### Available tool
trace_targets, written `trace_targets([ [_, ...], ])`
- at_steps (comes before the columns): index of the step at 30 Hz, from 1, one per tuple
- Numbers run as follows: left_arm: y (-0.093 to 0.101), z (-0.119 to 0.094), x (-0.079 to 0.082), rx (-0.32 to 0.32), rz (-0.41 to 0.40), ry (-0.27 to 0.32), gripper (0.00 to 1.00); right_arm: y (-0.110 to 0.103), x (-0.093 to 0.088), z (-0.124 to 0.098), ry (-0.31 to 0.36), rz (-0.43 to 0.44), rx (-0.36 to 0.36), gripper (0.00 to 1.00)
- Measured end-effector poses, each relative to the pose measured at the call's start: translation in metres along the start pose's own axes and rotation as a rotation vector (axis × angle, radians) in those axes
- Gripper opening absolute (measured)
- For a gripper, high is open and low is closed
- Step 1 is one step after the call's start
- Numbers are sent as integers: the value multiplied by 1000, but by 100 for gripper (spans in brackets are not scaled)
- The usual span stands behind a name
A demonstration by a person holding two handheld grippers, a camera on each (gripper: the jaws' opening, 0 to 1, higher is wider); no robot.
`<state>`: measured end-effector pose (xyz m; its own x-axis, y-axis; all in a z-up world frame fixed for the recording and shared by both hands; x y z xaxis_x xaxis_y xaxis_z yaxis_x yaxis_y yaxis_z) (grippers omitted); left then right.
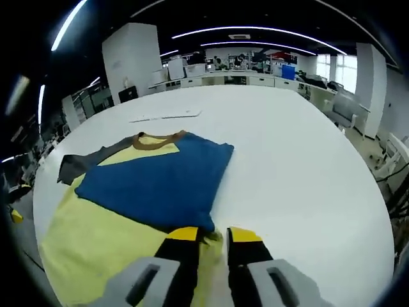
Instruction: Fold the garment on the visible template until the final outline fits inside the template.
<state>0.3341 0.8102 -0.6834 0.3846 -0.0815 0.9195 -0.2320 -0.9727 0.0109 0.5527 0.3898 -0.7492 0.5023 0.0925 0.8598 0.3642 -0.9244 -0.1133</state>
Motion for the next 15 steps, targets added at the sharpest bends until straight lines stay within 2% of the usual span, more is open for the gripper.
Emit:
trace_targets([
  [4,-7,1,4,10,-1,7,93,-11,9,-7,27,8,51,48],
  [7,-12,3,6,19,-1,12,92,-19,14,-14,38,-8,89,63],
  [15,-33,11,8,52,-32,27,86,-39,23,-37,46,-29,189,86],
])
Point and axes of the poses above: the point that each gripper's makers call its tool centre point, and the gripper's own axes: z roughly forward along the fingers, y roughly to its right, x roughly out of its top, the point moved 2 cm from there along -z, roughly backward along the fingers, and after that the axes turned 11 degrees about y, right-handed, at the moved point
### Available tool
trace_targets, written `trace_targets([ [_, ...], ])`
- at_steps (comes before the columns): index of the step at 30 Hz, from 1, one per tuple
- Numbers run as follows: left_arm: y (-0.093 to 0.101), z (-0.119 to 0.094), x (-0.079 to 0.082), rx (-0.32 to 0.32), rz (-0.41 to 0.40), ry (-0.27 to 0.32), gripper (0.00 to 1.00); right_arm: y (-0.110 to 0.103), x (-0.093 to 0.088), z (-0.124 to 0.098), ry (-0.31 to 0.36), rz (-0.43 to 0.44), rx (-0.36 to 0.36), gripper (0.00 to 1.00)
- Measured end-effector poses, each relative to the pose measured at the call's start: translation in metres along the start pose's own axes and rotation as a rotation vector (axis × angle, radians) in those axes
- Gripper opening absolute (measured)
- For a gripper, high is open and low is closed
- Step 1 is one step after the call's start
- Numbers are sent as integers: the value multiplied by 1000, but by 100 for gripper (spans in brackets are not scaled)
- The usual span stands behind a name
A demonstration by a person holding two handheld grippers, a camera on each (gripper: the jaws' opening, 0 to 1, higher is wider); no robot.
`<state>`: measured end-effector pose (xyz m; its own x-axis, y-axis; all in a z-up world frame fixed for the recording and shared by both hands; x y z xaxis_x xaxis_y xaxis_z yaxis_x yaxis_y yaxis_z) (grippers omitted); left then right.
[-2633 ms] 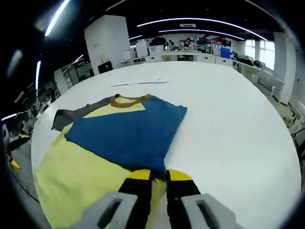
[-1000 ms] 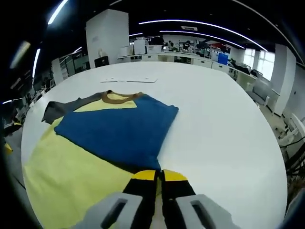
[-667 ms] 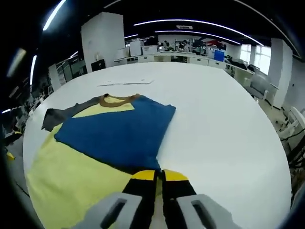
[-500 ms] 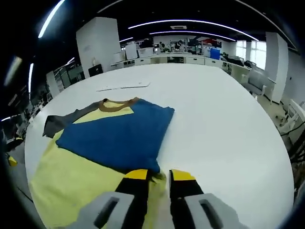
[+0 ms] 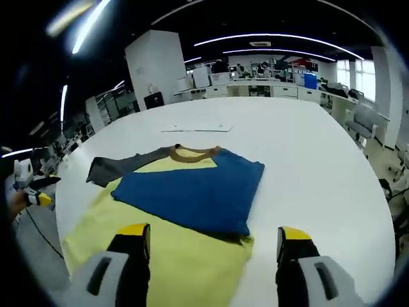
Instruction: Fold the garment on the visible template until the final outline fits inside the template.
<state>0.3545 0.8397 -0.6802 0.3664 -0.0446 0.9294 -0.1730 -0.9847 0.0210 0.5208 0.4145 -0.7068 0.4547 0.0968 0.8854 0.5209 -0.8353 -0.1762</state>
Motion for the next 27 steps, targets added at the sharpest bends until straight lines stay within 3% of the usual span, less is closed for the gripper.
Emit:
trace_targets([
  [8,-29,11,-1,76,9,-5,77,-17,8,-17,23,-33,65,100],
  [14,-49,23,1,119,22,7,67,-38,13,-34,45,-31,103,100],
  [18,-64,31,1,156,32,20,53,-47,15,-42,60,-33,116,97],
  [27,-84,51,-12,211,27,-4,32,-57,10,-54,85,-6,105,96],
])
Point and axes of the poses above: the point that each gripper's makers call its tool centre point, and the gripper's own axes: z roughly forward along the fingers, y roughly to its right, x roughly out of its top, the point moved 2 cm from there along -z, roughly backward along the fingers, and after that the axes turned 11 degrees about y, right-handed, at the moved point
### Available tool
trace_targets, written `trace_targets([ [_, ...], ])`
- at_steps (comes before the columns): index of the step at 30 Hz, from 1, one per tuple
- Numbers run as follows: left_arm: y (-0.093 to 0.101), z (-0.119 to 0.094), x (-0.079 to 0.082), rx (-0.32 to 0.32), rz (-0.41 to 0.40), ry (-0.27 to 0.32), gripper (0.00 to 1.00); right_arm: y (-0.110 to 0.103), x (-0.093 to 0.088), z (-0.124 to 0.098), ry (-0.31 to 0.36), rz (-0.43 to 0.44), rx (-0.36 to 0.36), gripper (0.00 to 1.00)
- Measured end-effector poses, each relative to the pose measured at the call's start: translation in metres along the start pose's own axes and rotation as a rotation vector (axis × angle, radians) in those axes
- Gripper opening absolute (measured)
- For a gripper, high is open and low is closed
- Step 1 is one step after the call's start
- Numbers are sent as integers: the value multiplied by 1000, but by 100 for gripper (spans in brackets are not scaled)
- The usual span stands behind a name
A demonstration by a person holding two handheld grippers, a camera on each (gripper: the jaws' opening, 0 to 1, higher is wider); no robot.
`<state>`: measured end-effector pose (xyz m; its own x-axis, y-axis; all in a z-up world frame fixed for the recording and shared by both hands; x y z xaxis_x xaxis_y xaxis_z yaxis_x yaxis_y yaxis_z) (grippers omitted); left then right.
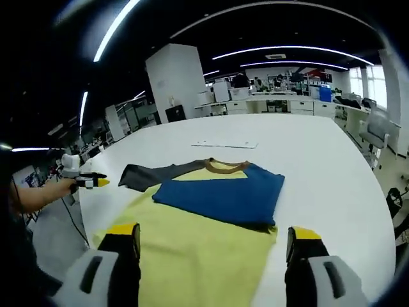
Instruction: Fold the garment on the visible template until the final outline fits inside the template.
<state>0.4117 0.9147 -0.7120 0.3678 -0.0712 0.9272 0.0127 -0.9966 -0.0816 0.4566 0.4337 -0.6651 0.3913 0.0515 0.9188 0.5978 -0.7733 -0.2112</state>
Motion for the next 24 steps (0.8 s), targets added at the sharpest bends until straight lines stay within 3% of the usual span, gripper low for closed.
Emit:
trace_targets([
  [11,1,23,-21,9,-48,-49,20,4,-3,-12,-16,-17,-30,95],
  [24,-1,39,-29,23,-49,-79,11,11,-9,-20,-56,-53,-64,94],
])
Point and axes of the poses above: the point that each gripper's makers call its tool centre point, and the gripper's own axes: z roughly forward along the fingers, y roughly to its right, x roughly out of its top, the point moved 2 cm from there along -z, roughly backward along the fingers, and after that the axes turned 11 degrees about y, right-handed, at the moved point
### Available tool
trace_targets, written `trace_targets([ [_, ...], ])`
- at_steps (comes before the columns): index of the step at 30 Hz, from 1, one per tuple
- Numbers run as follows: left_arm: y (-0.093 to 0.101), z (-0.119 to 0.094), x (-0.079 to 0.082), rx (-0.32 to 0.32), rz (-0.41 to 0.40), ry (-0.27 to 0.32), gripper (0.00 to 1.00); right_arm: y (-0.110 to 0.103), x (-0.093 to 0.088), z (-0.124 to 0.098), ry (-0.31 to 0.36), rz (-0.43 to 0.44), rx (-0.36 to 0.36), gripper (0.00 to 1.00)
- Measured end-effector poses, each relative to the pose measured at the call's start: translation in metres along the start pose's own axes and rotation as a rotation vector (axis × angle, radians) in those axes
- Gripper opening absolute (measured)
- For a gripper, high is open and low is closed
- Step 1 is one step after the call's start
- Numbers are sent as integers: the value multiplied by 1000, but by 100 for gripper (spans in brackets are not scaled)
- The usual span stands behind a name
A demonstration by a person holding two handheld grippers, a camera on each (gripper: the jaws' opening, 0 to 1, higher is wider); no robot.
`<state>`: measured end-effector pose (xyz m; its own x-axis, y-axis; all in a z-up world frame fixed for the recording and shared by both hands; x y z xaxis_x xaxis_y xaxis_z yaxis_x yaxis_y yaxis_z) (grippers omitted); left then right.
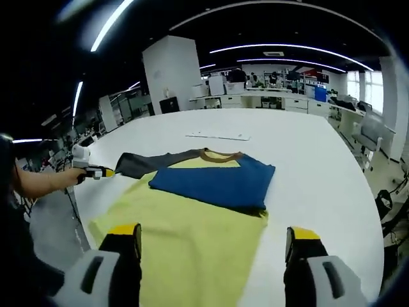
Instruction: Fold the garment on the visible template until the final outline fits inside the template.
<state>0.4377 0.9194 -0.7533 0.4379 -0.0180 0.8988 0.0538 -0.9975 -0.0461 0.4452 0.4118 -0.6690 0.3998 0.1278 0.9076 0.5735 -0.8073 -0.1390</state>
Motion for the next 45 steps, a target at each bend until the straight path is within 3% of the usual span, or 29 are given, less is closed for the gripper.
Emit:
trace_targets([
  [17,-1,6,2,10,-85,29,0,11,-4,-4,5,22,-36,92],
  [23,-1,3,2,2,-123,-2,0,6,-5,-4,-2,8,-18,92],
  [32,-9,-23,17,-8,-75,18,0,1,-3,1,6,5,5,92],
  [37,-18,-40,26,16,-44,29,0,-3,-3,2,11,8,13,92],
  [45,-47,-56,34,108,0,37,0,-13,-5,5,6,11,35,92],
])
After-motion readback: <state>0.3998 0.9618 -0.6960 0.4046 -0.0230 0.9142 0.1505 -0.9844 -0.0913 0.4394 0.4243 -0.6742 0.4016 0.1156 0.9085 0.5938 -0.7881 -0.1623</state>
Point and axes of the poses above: the point that each gripper's makers call its tool centre point, and the gripper's own axes: z roughly forward along the fingers, y roughly to its right, x roughly out of its top, the point moved 2 cm from there along -z, roughly backward along the fingers, and after that the axes turned 11 degrees about y, right-handed, at the moved point
